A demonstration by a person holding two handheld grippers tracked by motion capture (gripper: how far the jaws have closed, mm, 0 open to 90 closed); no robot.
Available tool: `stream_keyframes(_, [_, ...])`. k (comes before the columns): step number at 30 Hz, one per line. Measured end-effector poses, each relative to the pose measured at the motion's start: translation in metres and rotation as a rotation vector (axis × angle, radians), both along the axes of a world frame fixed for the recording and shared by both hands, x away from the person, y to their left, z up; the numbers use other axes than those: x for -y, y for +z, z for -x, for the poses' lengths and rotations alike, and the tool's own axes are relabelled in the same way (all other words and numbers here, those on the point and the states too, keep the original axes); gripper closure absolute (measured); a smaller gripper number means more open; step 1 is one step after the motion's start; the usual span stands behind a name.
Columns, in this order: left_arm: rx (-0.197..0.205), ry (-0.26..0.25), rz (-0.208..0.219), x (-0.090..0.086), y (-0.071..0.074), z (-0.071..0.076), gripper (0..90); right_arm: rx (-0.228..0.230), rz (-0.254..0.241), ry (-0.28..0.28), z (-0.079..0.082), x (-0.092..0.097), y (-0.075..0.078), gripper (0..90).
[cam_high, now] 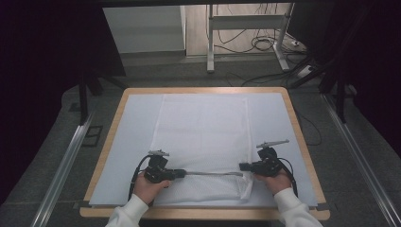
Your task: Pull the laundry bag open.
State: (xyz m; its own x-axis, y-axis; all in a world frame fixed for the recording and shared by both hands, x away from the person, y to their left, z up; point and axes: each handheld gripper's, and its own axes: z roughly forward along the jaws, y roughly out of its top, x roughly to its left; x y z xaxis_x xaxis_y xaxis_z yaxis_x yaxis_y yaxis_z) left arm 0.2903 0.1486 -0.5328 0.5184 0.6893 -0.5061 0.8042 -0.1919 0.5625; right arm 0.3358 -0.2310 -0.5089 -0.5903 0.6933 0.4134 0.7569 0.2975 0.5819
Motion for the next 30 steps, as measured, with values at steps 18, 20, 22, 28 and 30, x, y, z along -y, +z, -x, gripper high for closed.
stream_keyframes(18, [0.003,0.024,-0.008,-0.020,0.002,0.006,86.8,0.003,0.001,-0.004,0.000,0.000,0.000,88.3])
stream_keyframes(20, [0.003,0.027,-0.006,-0.022,0.002,0.006,86.8,0.002,0.001,-0.003,0.000,0.000,0.000,88.3])
stream_keyframes(22, [0.002,0.032,-0.002,-0.024,0.002,0.007,86.8,0.003,0.002,-0.003,0.000,0.000,0.000,88.3])
stream_keyframes(28, [0.001,0.040,-0.001,-0.030,0.002,0.008,86.8,0.003,0.001,-0.003,0.000,0.000,0.000,88.4])
stream_keyframes(30, [0.002,0.047,0.002,-0.033,0.002,0.009,86.8,0.004,0.000,-0.003,0.000,0.000,0.000,88.3])
